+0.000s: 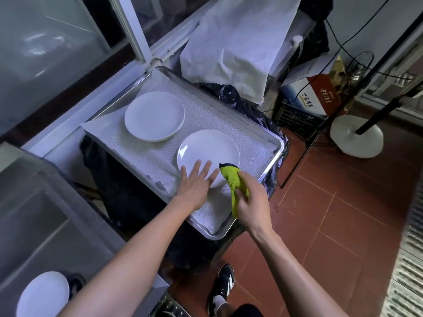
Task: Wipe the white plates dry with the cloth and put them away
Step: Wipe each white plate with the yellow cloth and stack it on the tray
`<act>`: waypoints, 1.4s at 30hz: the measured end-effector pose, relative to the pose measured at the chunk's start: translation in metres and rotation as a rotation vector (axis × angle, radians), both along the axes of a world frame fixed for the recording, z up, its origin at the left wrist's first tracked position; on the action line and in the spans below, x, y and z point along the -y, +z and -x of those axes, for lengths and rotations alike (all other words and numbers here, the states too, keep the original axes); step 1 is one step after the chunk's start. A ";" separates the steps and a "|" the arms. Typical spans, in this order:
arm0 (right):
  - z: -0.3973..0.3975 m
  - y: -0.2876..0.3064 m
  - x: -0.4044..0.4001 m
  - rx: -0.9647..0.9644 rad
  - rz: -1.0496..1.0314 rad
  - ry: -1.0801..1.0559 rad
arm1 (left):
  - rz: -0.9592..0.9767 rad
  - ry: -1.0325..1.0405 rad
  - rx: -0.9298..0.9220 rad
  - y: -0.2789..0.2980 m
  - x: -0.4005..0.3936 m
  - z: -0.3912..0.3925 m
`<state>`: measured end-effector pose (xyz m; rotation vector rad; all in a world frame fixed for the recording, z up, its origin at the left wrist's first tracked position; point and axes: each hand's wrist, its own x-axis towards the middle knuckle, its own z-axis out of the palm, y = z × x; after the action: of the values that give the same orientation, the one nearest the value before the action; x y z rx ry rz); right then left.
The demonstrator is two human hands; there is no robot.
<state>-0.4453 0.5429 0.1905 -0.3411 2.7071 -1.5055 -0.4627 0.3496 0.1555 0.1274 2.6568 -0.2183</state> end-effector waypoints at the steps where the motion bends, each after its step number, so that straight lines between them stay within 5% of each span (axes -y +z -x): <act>1: -0.001 0.001 0.000 0.004 -0.001 -0.007 | -0.008 0.010 0.002 0.001 0.000 0.000; 16: -0.009 0.016 0.043 -0.055 0.036 0.146 | -0.173 0.084 -0.244 0.045 0.034 -0.079; 28: -0.079 0.024 0.159 -0.097 -0.081 0.456 | -0.210 0.490 -0.333 0.043 0.123 -0.219; 42: -0.248 0.007 0.334 -0.202 -0.385 0.903 | -0.237 0.862 -0.289 0.008 0.254 -0.437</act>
<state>-0.1977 0.2090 0.1977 -1.4786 2.3037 -0.7081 -0.0254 0.0954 0.1636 -1.0186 2.7279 0.3851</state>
